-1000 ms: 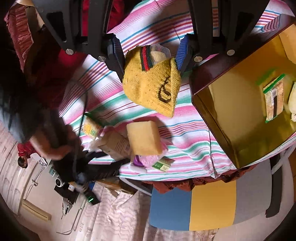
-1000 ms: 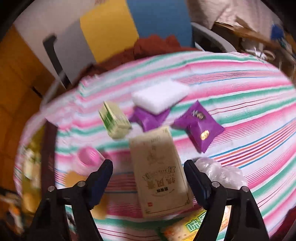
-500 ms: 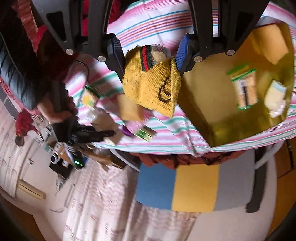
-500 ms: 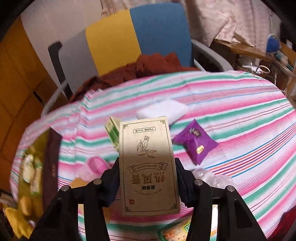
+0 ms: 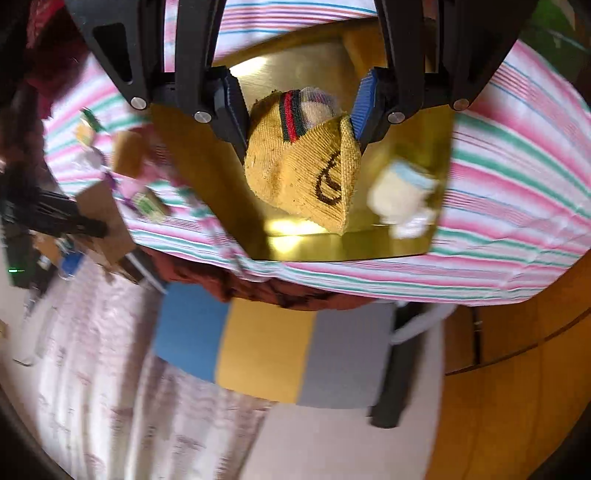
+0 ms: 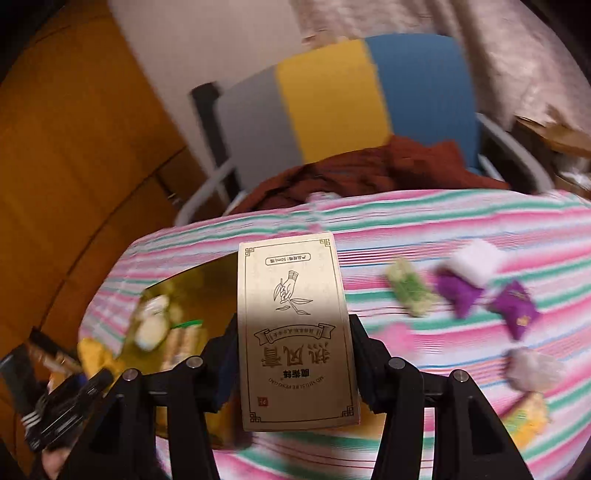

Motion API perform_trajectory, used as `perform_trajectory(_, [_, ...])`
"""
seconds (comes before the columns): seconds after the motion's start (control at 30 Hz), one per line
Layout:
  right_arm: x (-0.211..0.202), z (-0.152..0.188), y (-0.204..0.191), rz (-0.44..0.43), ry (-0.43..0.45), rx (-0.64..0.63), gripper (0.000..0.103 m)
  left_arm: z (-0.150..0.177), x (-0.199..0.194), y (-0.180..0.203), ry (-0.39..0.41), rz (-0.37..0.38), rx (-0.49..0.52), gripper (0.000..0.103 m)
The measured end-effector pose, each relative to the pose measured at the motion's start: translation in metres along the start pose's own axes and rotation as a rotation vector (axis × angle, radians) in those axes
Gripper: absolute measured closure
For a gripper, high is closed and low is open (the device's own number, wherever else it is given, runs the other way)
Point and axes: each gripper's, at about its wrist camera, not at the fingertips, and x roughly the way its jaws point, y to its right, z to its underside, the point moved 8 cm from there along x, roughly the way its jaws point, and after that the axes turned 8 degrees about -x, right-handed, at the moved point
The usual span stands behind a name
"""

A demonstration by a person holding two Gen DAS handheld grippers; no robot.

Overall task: Organize objects
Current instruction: 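Carry the yellow hat with the left tool while the right tool carries the brown box to the tray, then open the left tool over the tray while the right tool releases the brown box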

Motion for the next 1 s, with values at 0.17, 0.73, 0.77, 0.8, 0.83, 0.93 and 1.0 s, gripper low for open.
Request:
perform_trajectory(0.17, [0.038,-0.003,-0.069,-0.056,-0.046,-0.099,0.05,-0.008,0.008,-0.032,0.013,-0.085,-0.033,0.051])
perform_trajectory(0.73, [0.104,0.008,-0.141,-0.029,-0.092,-0.163,0.029,-0.01,-0.006,-0.06,0.058,-0.18,-0.091,0.038])
perform_trajectory(0.77, [0.104,0.01,-0.141,-0.031,-0.093,-0.161,0.027,-0.01,-0.007,-0.06,0.064,-0.188,-0.088,0.038])
perform_trajectory(0.8, [0.102,0.012,-0.142,-0.031,-0.095,-0.161,0.027,-0.01,-0.009,-0.06,0.066,-0.189,-0.087,0.038])
perform_trajectory(0.83, [0.1,0.015,-0.141,-0.029,-0.097,-0.16,0.027,-0.01,-0.01,-0.059,0.067,-0.186,-0.087,0.038])
perform_trajectory(0.93, [0.092,0.021,-0.138,-0.028,-0.094,-0.152,0.024,-0.01,-0.012,-0.054,0.071,-0.175,-0.079,0.038])
perform_trajectory(1.0, [0.086,0.026,-0.137,-0.024,-0.089,-0.152,0.022,-0.01,-0.013,-0.05,0.071,-0.17,-0.068,0.038])
